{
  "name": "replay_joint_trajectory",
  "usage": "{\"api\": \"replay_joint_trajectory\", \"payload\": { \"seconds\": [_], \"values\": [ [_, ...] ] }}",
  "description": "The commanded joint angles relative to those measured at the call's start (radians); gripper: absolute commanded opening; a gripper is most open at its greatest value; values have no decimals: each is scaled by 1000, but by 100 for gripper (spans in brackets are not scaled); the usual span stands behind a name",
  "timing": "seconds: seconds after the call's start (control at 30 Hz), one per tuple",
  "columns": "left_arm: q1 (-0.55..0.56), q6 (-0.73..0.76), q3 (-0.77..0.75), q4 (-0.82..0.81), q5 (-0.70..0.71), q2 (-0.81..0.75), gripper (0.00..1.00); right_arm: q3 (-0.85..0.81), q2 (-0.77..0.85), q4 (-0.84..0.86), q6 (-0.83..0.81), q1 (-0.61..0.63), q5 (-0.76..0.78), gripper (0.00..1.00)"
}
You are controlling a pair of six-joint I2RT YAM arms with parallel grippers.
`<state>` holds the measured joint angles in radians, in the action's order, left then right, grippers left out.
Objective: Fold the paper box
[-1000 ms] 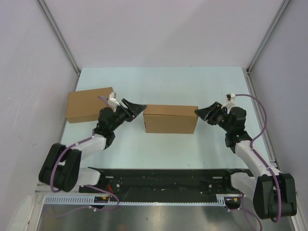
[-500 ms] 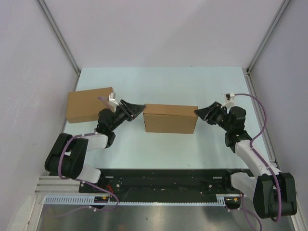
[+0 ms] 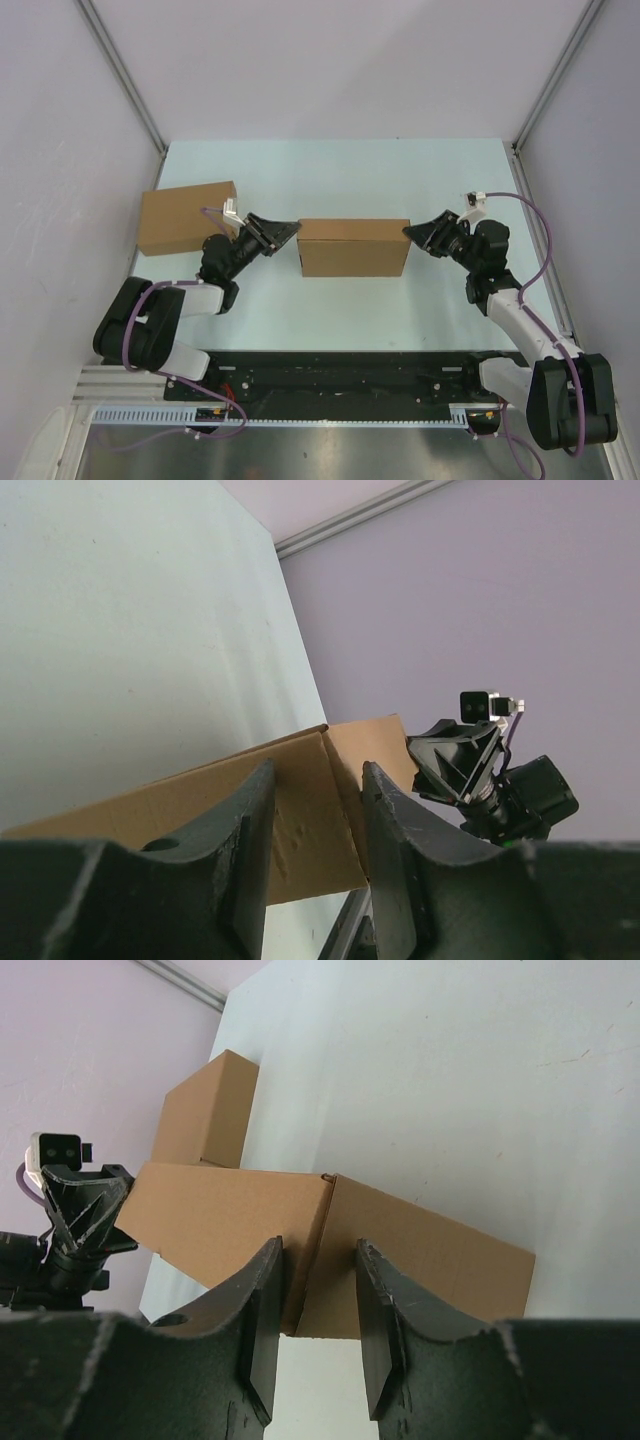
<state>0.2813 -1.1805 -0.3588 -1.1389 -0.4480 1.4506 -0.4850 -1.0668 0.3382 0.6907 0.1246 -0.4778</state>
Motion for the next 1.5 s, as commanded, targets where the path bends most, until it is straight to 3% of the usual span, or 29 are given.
{"api": "replay_joint_trajectory", "payload": {
  "seconds": [0.0,0.07,0.27,0.57,0.83,0.97,1.17,1.3,1.4,1.47],
  "values": [
    [35,18,27,41,-84,21,28,65,-61,-206,-79,23,28,8],
    [35,13,26,41,-84,17,29,68,-58,-205,-77,21,27,7],
    [32,-1,-8,74,-110,-19,57,65,-30,-203,-65,21,25,20],
    [4,-34,-51,47,-205,-32,63,62,-19,-215,-65,21,25,25],
    [6,-34,-32,19,-268,2,58,62,-25,-212,-63,24,22,25],
    [7,21,-52,137,-287,-16,55,62,-25,-212,-66,26,27,25],
    [28,243,-109,468,-224,-114,33,62,-22,-220,-68,30,33,25],
    [32,311,-112,538,-190,-134,14,62,-27,-217,-66,37,38,25],
    [51,352,-115,591,-161,-137,5,62,-27,-219,-66,40,42,24],
    [59,340,-103,578,-152,-134,6,62,-25,-222,-68,41,41,25]
  ]
}}
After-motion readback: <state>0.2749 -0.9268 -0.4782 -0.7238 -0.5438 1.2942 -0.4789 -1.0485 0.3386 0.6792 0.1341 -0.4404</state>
